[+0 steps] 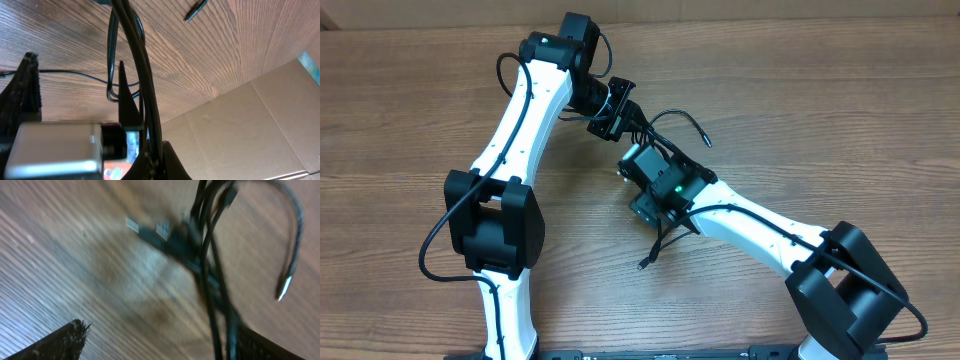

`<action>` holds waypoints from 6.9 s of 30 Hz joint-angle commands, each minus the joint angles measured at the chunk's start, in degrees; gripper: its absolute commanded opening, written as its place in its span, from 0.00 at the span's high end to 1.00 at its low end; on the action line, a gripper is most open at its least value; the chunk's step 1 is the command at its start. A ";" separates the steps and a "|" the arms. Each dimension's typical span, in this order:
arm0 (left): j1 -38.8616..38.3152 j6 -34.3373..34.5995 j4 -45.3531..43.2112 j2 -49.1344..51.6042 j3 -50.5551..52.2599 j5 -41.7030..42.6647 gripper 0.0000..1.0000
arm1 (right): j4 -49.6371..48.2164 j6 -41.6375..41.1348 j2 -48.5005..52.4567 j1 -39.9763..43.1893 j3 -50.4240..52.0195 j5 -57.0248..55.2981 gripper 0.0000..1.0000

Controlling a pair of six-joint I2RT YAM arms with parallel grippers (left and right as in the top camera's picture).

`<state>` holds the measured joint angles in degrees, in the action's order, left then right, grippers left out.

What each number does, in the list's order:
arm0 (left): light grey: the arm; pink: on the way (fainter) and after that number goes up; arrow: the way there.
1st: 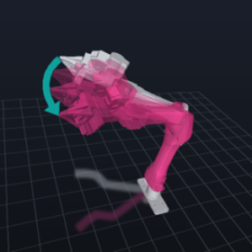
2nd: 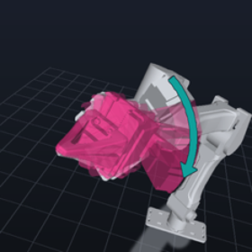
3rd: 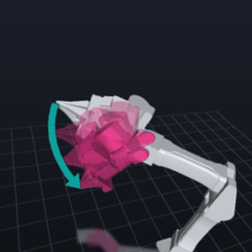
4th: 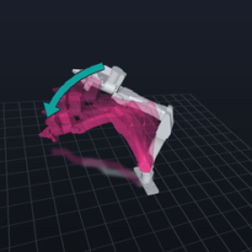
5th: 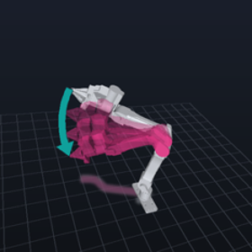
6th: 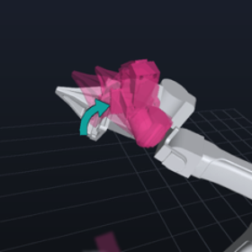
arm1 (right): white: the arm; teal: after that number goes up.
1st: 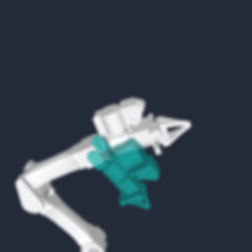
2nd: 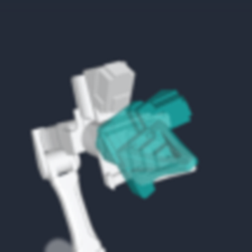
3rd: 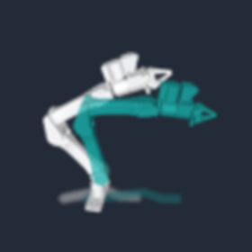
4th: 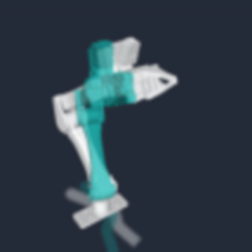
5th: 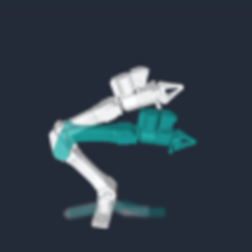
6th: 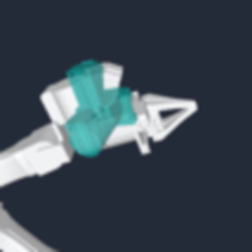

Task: Untangle cables

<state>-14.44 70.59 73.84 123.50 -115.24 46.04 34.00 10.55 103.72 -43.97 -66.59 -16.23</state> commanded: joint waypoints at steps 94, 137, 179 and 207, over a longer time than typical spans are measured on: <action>9.05 -78.90 4.02 -1.81 -41.42 18.58 0.96 | 32.76 -47.17 -27.30 46.93 -18.51 42.97 0.47; 7.23 -72.72 8.28 -1.79 -42.01 21.90 0.96 | 24.37 -46.05 13.57 21.16 -18.49 30.21 0.00; 1.51 -70.84 20.65 -1.70 -35.74 -19.67 0.51 | 35.34 -25.29 2.47 24.11 -21.57 12.09 0.00; -11.06 -32.48 -6.43 -1.36 -5.44 -19.67 0.59 | 31.71 -25.46 2.47 24.11 -21.55 18.03 0.00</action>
<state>-24.95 36.40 67.72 123.42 -121.23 26.68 66.00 -15.11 106.78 -19.70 -87.77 1.32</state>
